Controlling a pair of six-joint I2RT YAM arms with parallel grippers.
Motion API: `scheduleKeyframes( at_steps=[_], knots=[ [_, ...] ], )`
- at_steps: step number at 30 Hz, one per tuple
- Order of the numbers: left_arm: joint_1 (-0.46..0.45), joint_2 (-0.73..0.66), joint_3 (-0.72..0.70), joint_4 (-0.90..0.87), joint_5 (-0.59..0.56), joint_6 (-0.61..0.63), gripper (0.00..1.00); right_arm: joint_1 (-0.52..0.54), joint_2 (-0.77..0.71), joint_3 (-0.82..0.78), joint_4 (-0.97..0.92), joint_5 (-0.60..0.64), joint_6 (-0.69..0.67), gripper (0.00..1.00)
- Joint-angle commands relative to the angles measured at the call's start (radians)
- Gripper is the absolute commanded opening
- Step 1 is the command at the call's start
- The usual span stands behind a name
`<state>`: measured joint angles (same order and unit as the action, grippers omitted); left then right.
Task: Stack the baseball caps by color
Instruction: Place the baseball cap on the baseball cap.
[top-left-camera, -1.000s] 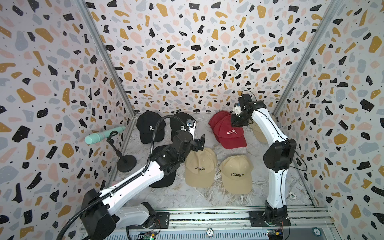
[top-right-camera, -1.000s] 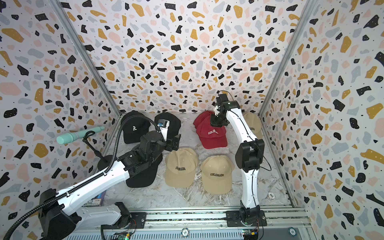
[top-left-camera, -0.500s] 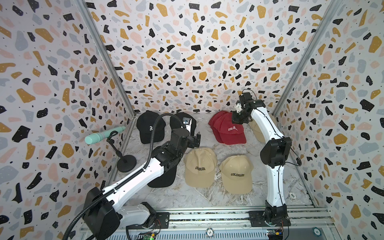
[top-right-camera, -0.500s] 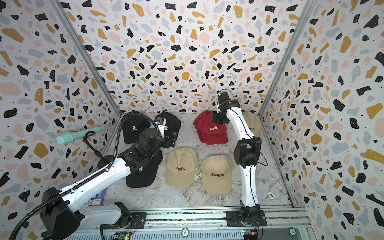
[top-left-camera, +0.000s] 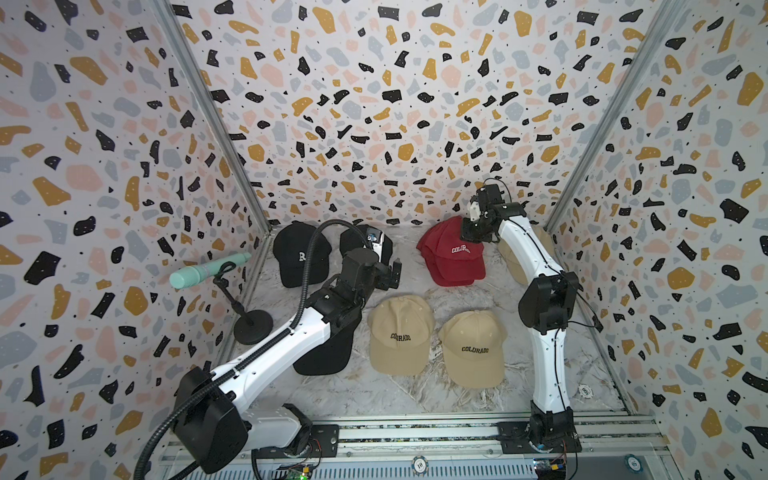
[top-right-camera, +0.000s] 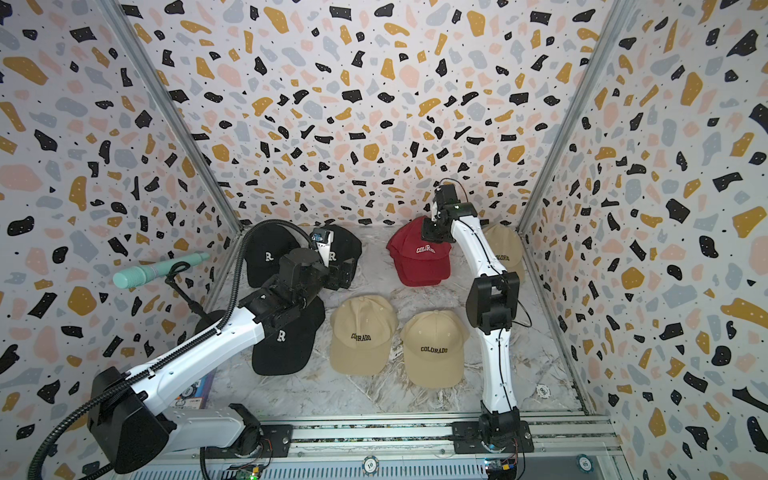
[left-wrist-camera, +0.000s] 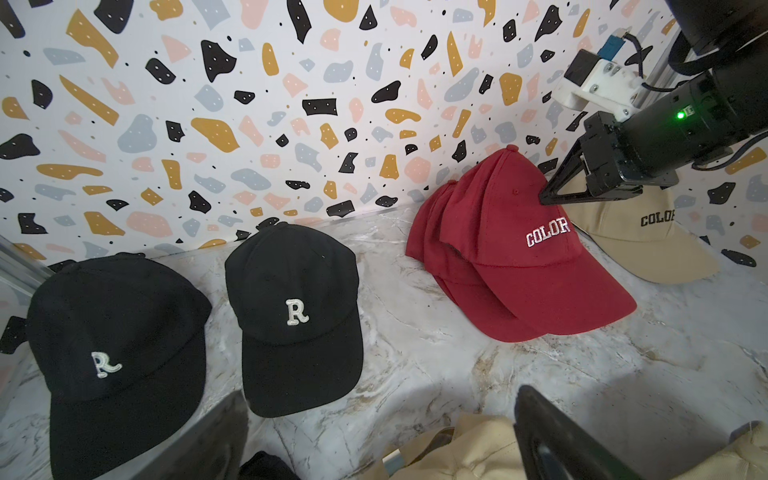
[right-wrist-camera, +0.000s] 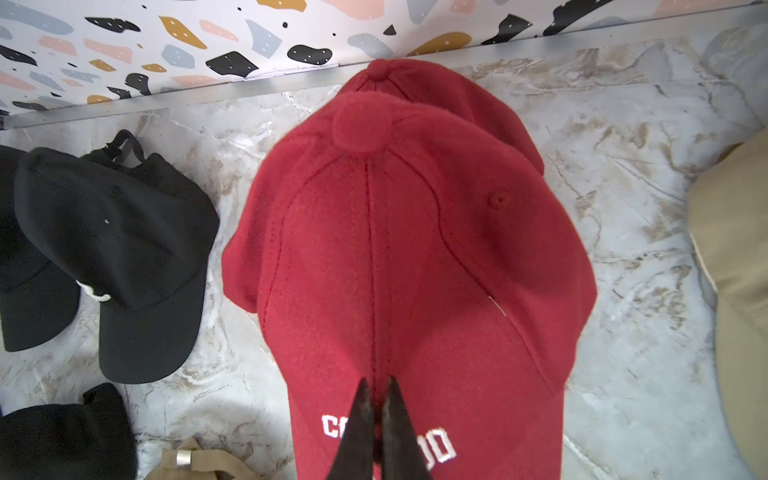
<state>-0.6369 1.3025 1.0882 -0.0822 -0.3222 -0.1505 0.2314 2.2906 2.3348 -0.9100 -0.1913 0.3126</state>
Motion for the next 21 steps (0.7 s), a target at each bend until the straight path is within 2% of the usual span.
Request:
scheduleKeyframes(
  at_steps=[1,10,14,21],
  knots=[
    [0.011,0.010,0.038,0.021,0.025,0.019,1.00,0.005,-0.113,0.001,-0.026,-0.009,-0.013,0.00],
    [0.017,0.080,0.057,0.068,0.128,-0.009,1.00,-0.003,-0.323,-0.077,-0.239,0.049,-0.035,0.00],
    [0.016,0.090,0.043,0.088,0.164,-0.026,1.00,-0.005,-0.344,-0.113,-0.332,0.077,-0.034,0.00],
    [0.016,0.057,0.002,0.096,0.166,-0.032,1.00,0.008,-0.359,-0.248,-0.321,0.040,-0.020,0.00]
  ],
)
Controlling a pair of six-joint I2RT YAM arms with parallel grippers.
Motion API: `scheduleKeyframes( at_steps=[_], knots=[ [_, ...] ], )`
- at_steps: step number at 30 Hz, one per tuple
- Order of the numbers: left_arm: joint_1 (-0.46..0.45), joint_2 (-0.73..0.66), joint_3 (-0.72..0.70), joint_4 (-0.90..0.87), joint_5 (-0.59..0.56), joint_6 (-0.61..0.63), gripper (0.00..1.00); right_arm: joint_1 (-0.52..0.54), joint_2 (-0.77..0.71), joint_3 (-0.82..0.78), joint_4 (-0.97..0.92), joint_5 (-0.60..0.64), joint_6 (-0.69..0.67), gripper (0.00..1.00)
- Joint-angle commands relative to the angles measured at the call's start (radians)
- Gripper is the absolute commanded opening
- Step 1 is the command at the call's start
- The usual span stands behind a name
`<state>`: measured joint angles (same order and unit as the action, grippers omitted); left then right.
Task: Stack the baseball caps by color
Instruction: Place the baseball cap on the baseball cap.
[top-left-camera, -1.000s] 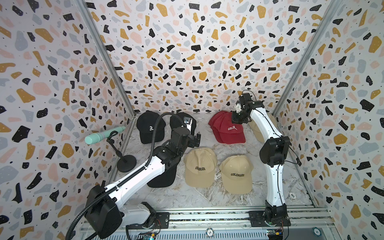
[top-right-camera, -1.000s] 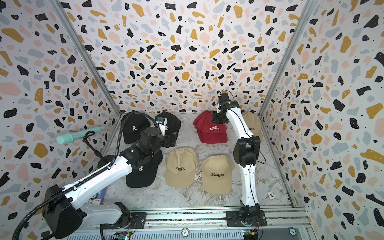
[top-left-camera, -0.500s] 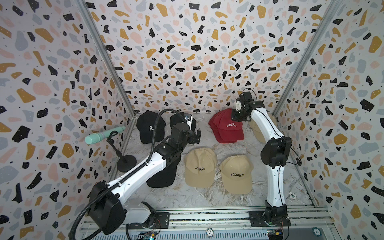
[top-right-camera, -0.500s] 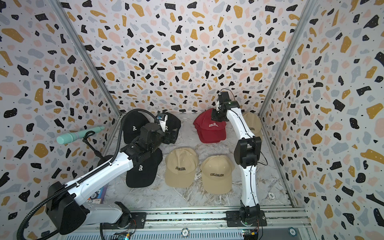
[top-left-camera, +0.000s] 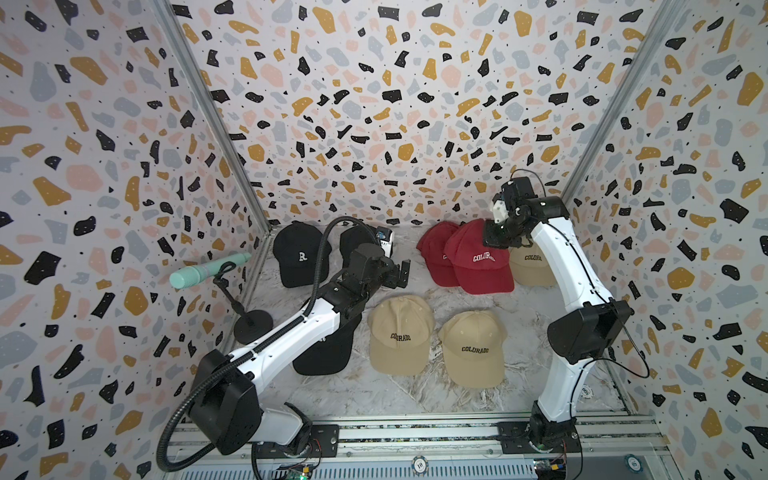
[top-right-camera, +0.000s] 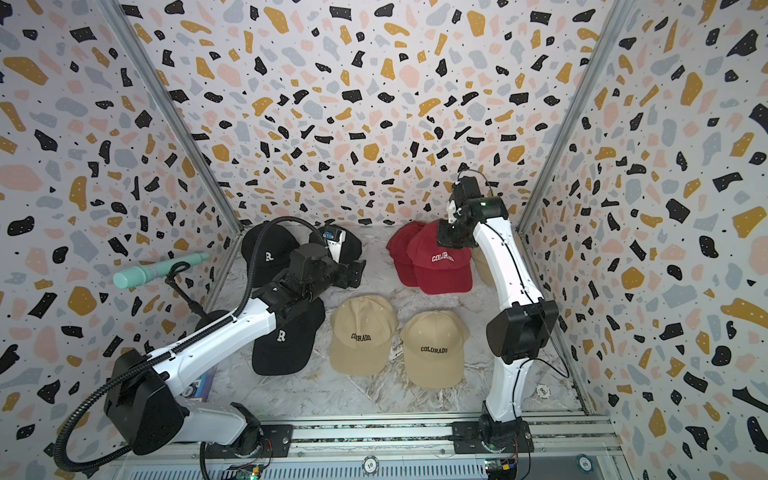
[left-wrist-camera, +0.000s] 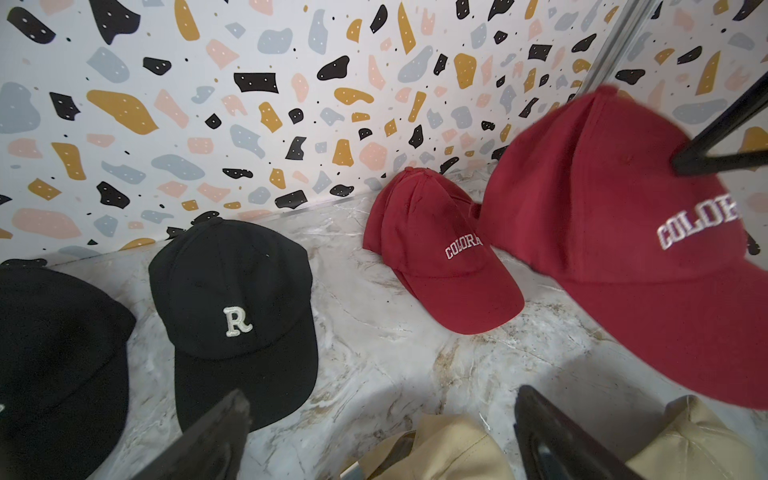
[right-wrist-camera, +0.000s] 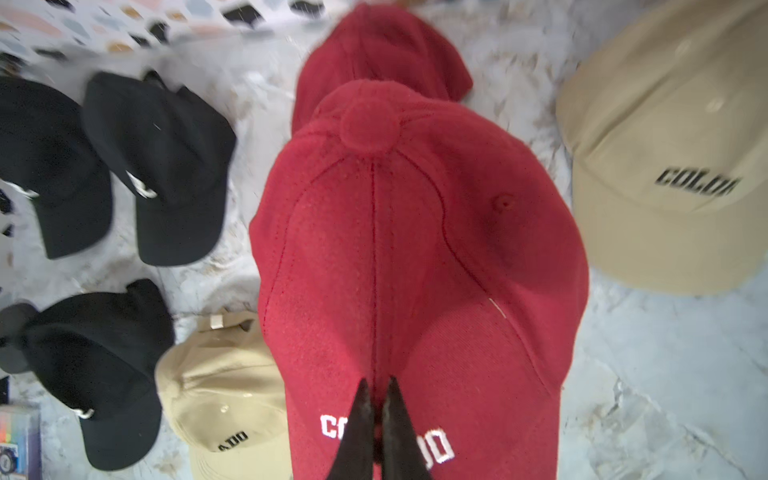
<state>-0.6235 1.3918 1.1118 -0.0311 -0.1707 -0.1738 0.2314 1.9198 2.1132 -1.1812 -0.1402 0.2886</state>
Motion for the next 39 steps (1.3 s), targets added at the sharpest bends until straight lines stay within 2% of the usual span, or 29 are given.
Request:
scheduleKeyframes(
  at_steps=[1,8,18,29,39],
  knots=[
    [0.003,-0.041,-0.030,0.047,0.012,-0.011,1.00,0.012,0.022,-0.026,-0.055,-0.011,0.005,0.00],
    [0.004,-0.093,-0.079,0.043,-0.025,-0.011,1.00,0.024,0.148,0.074,-0.090,0.008,0.003,0.00],
    [0.017,-0.107,-0.066,0.001,-0.070,0.030,1.00,0.032,0.292,0.217,-0.053,-0.015,0.033,0.00],
    [0.055,-0.097,-0.039,-0.037,-0.061,0.059,1.00,0.064,0.304,0.214,0.116,0.053,0.026,0.00],
    [0.078,-0.097,-0.021,-0.060,-0.055,0.069,1.00,0.077,0.348,0.190,0.206,0.043,0.013,0.00]
  ],
)
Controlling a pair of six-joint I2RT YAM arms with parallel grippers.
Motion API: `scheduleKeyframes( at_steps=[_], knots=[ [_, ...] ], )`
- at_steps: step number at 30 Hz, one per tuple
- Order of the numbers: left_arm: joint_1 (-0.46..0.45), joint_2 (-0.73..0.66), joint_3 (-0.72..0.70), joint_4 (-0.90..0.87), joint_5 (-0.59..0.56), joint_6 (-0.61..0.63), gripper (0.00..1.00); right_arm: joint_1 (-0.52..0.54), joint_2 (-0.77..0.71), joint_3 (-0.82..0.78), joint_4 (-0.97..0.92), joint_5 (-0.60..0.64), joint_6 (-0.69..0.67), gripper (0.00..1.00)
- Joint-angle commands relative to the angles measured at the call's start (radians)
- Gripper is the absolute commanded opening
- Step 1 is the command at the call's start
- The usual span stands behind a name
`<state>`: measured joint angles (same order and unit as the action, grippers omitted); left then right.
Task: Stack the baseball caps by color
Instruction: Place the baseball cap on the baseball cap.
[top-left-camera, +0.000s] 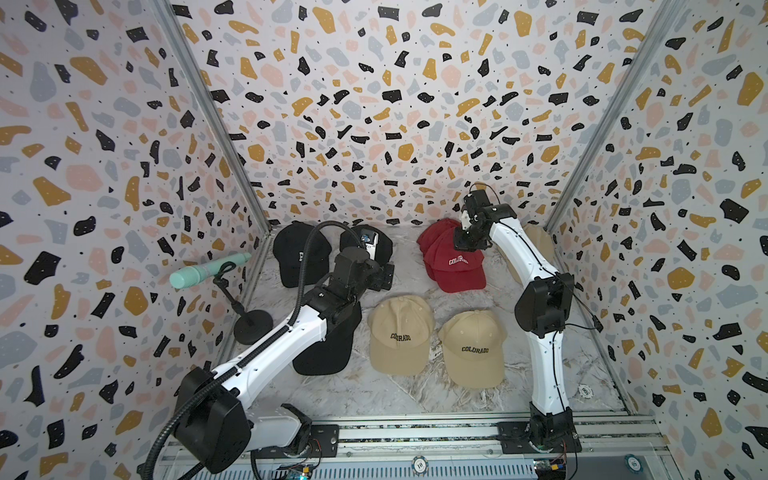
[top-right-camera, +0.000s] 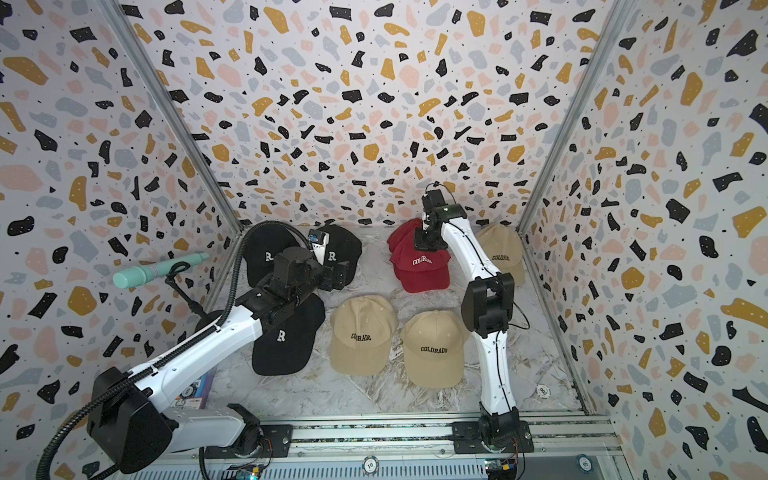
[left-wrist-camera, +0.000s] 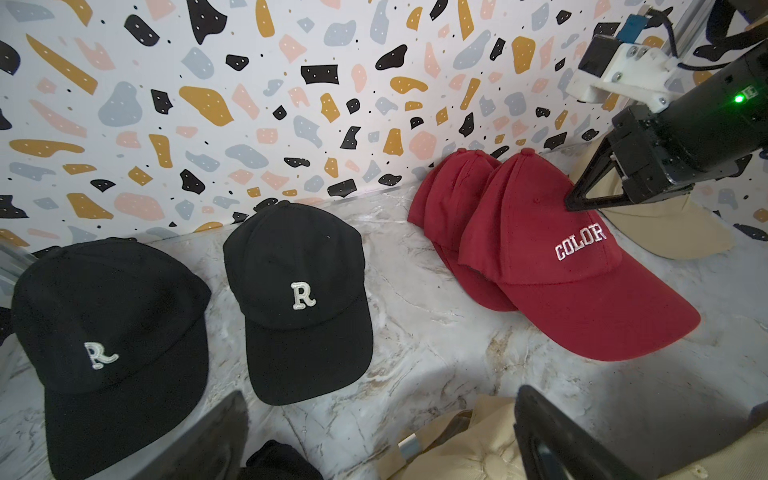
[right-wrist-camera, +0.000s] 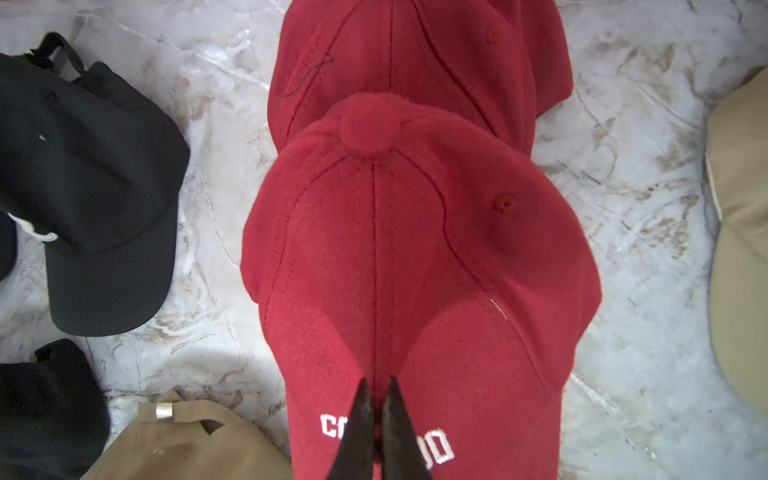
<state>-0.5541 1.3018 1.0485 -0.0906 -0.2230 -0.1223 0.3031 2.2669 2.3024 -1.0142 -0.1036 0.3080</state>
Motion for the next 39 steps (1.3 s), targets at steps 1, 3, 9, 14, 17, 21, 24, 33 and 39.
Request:
scheduleKeyframes(
  at_steps=[1,3,9,14,17,21,24,33,39],
  knots=[
    [0.009,-0.009,0.045,-0.003,-0.004,0.019,1.00,0.006,-0.002,-0.003,0.051,0.006,-0.002,0.00],
    [0.013,-0.013,0.046,-0.007,-0.006,0.022,1.00,0.007,-0.016,-0.026,0.087,0.008,0.009,0.00],
    [0.015,-0.013,0.057,-0.017,-0.006,0.024,1.00,0.007,-0.071,-0.102,0.177,-0.012,0.071,0.00],
    [0.017,-0.009,0.059,-0.018,-0.003,0.028,1.00,0.007,-0.114,-0.143,0.219,-0.024,0.107,0.00],
    [0.017,-0.004,0.064,-0.019,0.001,0.033,1.00,0.011,-0.126,-0.136,0.217,-0.030,0.119,0.00],
    [0.020,0.002,0.070,-0.015,0.009,0.038,1.00,0.022,-0.149,-0.139,0.232,-0.009,0.127,0.00],
    [0.022,0.010,0.072,-0.014,0.019,0.043,1.00,0.022,-0.130,-0.120,0.237,0.001,0.132,0.00],
    [0.035,0.004,0.072,-0.035,0.024,0.064,1.00,0.034,-0.056,-0.103,0.264,0.054,0.153,0.00],
    [0.050,-0.012,0.066,-0.051,0.021,0.073,1.00,0.035,0.005,-0.104,0.315,0.069,0.161,0.00]
  ],
)
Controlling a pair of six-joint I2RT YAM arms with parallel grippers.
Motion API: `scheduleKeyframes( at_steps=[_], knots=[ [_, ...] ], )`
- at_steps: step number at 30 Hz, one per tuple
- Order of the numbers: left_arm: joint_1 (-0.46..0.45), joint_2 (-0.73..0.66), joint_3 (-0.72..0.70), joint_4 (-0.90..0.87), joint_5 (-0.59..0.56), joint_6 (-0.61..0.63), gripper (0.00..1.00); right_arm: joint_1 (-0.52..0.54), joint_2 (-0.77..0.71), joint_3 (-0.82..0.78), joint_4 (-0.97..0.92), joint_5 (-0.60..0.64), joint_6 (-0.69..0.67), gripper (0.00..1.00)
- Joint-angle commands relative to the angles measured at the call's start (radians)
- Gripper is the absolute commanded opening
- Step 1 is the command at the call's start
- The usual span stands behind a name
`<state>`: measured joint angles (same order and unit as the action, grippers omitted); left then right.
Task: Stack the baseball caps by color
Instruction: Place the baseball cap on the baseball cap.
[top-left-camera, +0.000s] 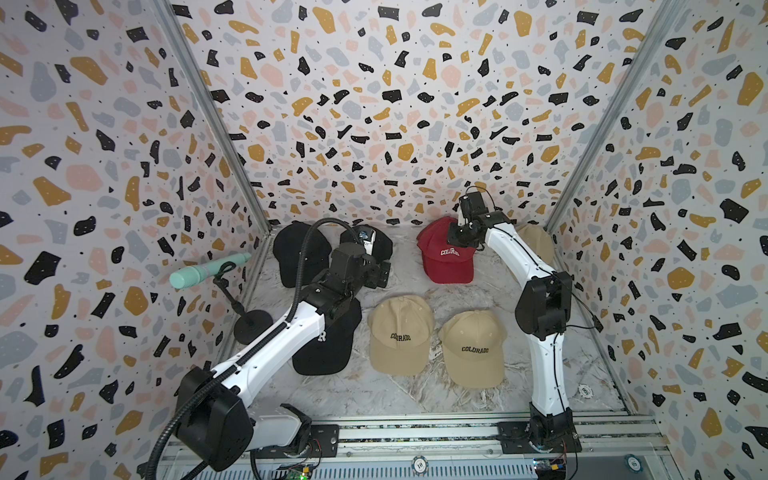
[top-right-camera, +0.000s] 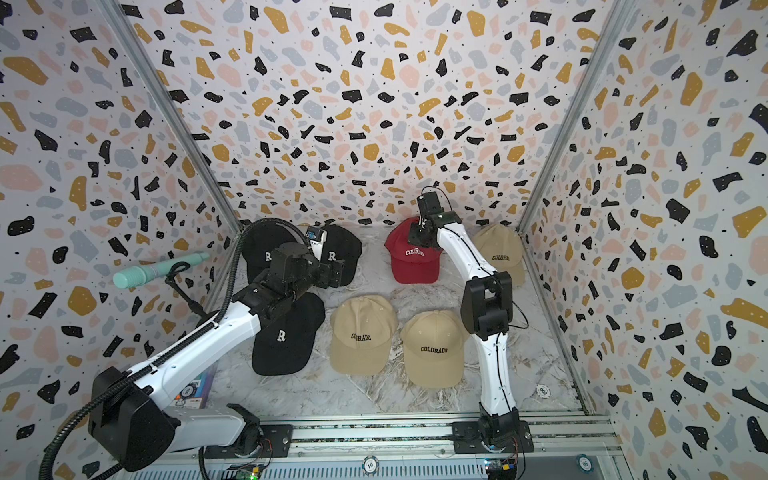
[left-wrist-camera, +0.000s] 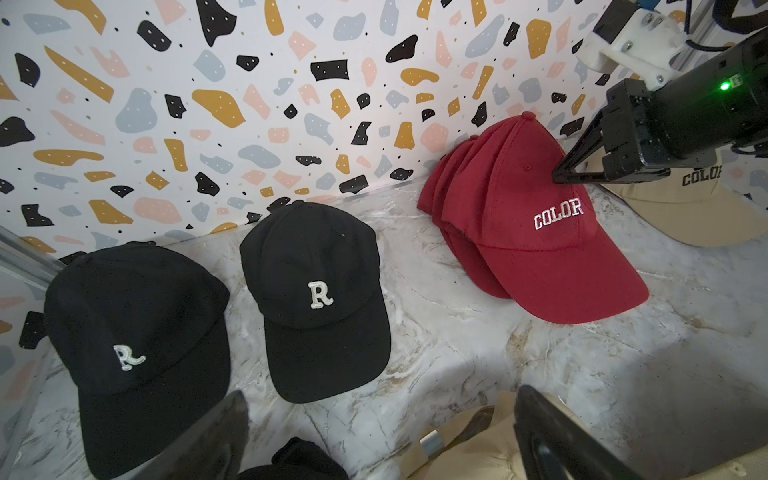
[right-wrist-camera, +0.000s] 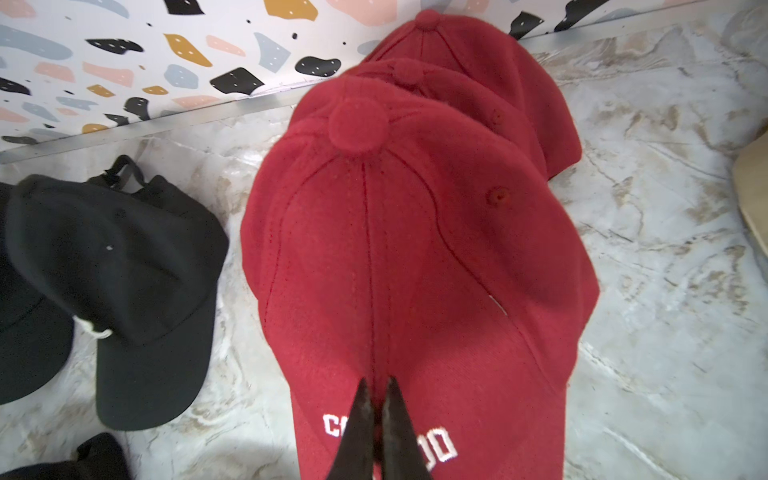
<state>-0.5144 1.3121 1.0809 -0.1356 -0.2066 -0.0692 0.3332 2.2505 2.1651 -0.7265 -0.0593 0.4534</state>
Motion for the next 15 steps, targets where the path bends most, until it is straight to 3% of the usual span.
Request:
scheduleKeyframes(
  at_steps=[1,11,15],
  knots=[
    [0.012,-0.024,0.033,-0.010,0.004,0.020,1.00,0.006,0.032,0.031,0.034,0.032,0.016,0.00],
    [0.031,-0.041,0.035,-0.036,-0.004,0.023,1.00,0.006,0.062,-0.101,0.167,0.058,0.043,0.00],
    [0.035,-0.041,0.042,-0.044,-0.009,0.023,1.00,0.004,0.048,-0.183,0.222,0.075,0.066,0.05]
  ],
)
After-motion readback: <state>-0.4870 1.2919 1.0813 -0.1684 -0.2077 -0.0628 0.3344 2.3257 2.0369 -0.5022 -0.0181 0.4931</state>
